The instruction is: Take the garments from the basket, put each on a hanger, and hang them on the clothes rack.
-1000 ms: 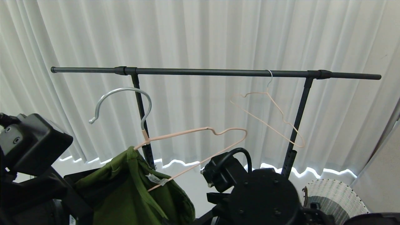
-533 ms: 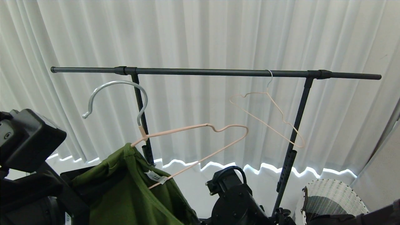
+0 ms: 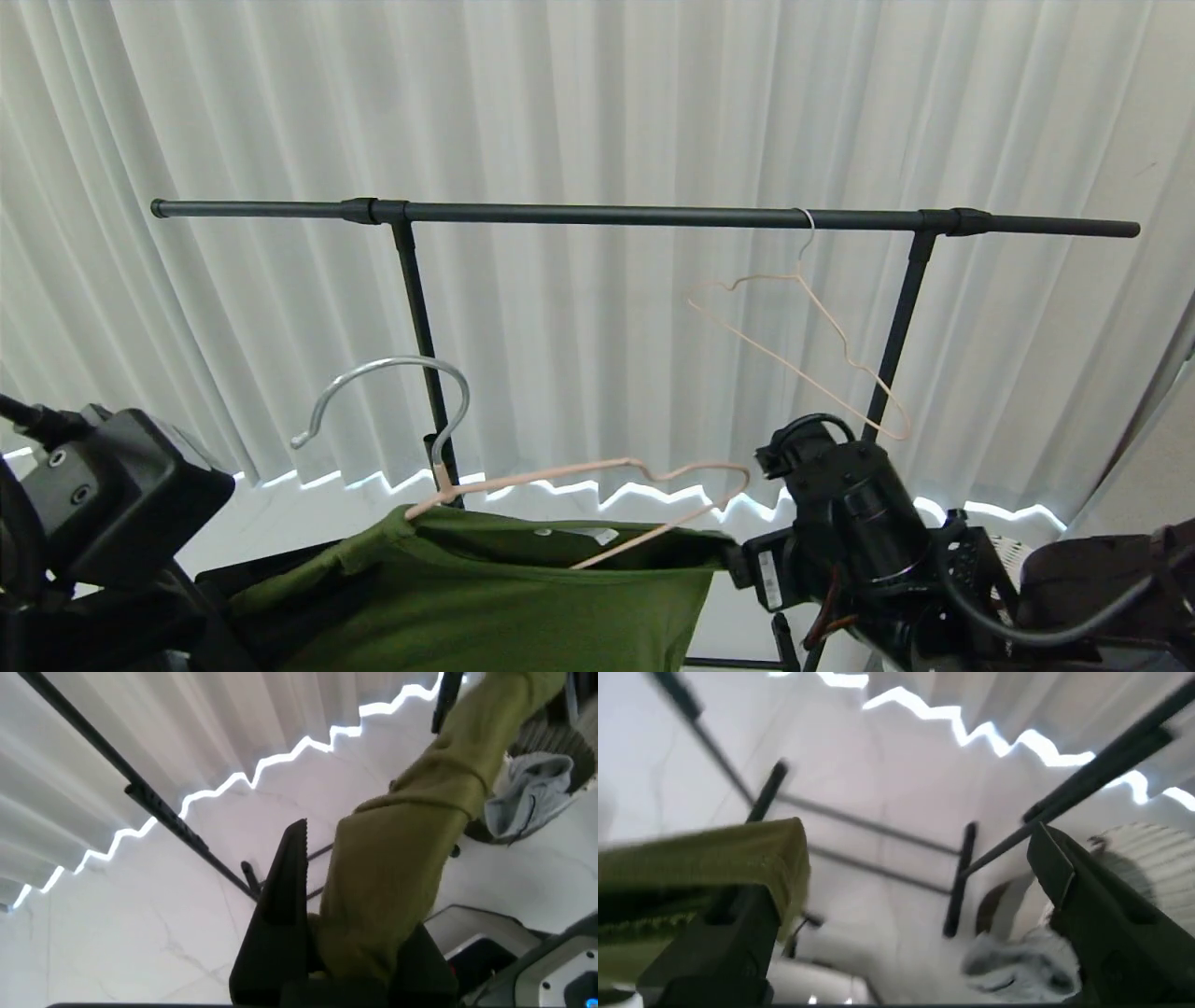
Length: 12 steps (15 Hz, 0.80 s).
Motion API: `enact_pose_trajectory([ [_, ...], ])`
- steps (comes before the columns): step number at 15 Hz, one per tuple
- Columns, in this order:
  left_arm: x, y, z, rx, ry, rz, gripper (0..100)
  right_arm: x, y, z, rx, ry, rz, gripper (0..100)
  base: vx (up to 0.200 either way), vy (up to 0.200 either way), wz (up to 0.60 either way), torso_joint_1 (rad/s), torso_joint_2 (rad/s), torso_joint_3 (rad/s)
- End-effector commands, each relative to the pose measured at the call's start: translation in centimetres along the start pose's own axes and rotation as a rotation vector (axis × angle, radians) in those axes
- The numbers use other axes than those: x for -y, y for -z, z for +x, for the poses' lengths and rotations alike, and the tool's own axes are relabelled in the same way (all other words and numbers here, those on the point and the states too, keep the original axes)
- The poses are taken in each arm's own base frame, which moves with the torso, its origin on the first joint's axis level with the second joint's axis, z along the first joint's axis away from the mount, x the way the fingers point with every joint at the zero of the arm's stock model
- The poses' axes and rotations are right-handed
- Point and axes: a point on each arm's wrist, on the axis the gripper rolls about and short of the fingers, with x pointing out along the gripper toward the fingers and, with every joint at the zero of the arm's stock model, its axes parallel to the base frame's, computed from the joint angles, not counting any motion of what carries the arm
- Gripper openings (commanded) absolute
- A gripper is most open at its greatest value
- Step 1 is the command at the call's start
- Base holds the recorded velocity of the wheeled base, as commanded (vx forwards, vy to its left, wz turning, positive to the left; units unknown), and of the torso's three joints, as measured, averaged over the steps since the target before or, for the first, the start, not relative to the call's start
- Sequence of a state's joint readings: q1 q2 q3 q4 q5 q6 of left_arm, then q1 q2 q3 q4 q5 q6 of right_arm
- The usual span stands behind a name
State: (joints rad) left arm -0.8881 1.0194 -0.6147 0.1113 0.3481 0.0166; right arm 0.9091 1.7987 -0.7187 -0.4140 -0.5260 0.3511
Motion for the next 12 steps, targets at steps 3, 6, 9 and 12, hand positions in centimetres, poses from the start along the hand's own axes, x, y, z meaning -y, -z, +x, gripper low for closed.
enact_pose_trajectory([
  [3,0.1,1.9,0.1,-0.050,0.003,0.019,0,2.8,-2.6,-0.9,0.101,0.035,0.041,100,0.000,0.000,0.00,0.000,0.00,0.000],
  [6,0.2,3.1,0.6,-0.107,-0.012,0.042,0,3.0,-3.2,-2.0,0.130,0.001,0.040,100,0.000,0.000,0.00,0.000,0.00,0.000],
  [9,0.0,3.8,1.2,-0.186,-0.085,0.064,0,2.9,-2.7,-5.1,0.141,-0.189,-0.109,100,0.000,0.000,0.00,0.000,0.00,0.000],
  [12,0.0,3.8,1.1,-0.182,-0.091,0.040,0,1.5,-2.0,-7.9,0.154,-0.402,-0.169,100,0.000,0.000,0.00,0.000,0.00,0.000],
])
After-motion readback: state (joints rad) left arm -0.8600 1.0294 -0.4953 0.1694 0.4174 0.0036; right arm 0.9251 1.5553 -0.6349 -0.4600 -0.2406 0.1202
